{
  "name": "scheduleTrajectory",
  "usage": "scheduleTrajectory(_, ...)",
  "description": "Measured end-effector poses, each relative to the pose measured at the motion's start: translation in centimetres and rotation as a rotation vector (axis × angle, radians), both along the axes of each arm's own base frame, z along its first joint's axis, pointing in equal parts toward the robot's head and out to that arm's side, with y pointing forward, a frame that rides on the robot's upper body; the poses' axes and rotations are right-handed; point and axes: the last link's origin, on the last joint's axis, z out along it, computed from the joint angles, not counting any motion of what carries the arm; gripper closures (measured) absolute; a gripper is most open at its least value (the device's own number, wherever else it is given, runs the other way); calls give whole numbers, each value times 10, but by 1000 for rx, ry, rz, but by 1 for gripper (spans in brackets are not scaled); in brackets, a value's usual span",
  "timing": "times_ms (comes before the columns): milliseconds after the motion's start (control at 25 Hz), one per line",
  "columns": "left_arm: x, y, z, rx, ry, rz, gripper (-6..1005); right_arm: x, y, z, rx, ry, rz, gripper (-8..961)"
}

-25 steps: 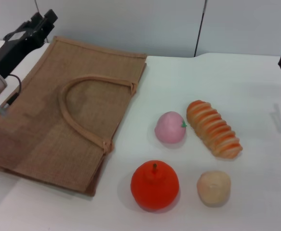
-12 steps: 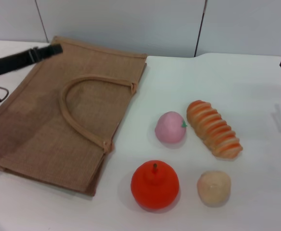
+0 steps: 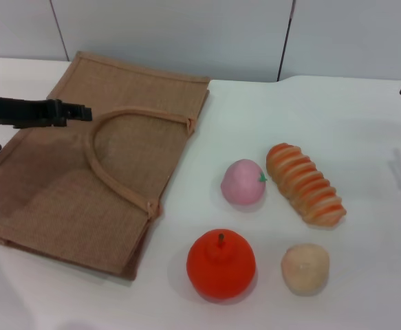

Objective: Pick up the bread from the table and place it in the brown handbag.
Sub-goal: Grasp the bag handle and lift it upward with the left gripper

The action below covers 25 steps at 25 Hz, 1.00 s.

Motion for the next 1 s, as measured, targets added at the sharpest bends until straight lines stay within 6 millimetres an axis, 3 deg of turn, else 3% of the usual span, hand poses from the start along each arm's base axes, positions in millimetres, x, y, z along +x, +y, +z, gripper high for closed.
scheduleTrajectory(80,0,1,-3,-22,26,6,331,0,0,0,0,0,0,90)
scheduleTrajectory(600,7,15,-41,-82,146,-18,344,-1,1,0,0,1,0,90)
scheduleTrajectory(1000,8,14,-51,-116,181,-6,356,-1,1,0,0,1,2,91)
